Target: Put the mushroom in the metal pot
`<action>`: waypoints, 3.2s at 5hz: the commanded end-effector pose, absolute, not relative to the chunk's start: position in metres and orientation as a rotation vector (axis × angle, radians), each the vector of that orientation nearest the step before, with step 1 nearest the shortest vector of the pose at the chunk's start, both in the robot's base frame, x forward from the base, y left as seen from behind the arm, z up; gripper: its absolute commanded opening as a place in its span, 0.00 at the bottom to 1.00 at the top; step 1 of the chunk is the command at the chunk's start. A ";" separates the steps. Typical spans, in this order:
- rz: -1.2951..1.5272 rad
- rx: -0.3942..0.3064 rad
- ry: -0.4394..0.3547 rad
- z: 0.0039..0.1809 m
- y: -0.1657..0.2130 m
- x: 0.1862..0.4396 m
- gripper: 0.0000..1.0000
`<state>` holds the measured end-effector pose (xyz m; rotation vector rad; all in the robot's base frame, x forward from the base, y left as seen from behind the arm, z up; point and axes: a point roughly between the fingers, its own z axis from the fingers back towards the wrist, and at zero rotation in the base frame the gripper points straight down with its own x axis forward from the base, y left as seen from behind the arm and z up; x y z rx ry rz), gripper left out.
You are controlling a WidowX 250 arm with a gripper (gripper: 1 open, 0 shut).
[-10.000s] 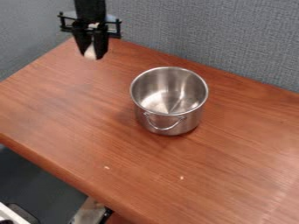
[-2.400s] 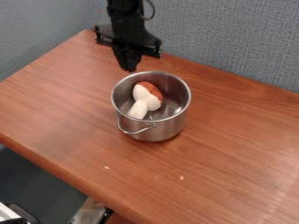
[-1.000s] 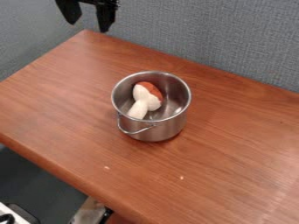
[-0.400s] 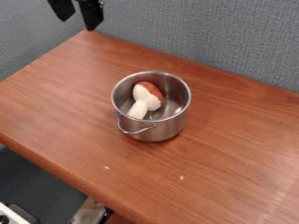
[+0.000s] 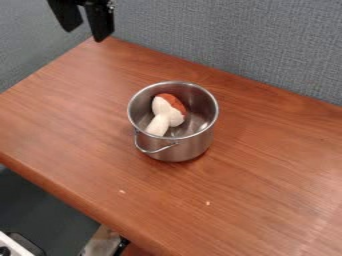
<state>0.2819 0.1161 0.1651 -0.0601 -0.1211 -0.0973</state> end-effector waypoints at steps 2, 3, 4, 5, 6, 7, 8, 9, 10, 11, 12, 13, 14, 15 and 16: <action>-0.231 -0.063 -0.189 0.179 0.082 0.283 1.00; -0.255 -0.051 -0.162 0.173 0.074 0.287 1.00; -0.255 -0.056 -0.137 0.166 0.075 0.288 1.00; -0.223 -0.049 -0.118 0.163 0.079 0.290 1.00; -0.227 -0.047 -0.104 0.178 0.071 0.297 1.00; -0.225 -0.047 -0.090 0.180 0.063 0.304 1.00; -0.132 -0.060 -0.088 0.181 0.073 0.310 1.00; -0.068 -0.084 -0.086 0.183 0.085 0.318 1.00; 0.007 -0.089 -0.092 0.183 0.093 0.304 1.00; 0.058 -0.091 -0.099 0.185 0.090 0.285 1.00; 0.055 -0.088 -0.099 0.181 0.072 0.279 1.00; 0.015 -0.075 -0.105 0.182 0.055 0.281 1.00; 0.020 -0.067 -0.098 0.184 0.055 0.288 1.00; -0.045 -0.040 -0.091 0.173 0.060 0.301 1.00; -0.096 -0.017 -0.088 0.164 0.066 0.309 1.00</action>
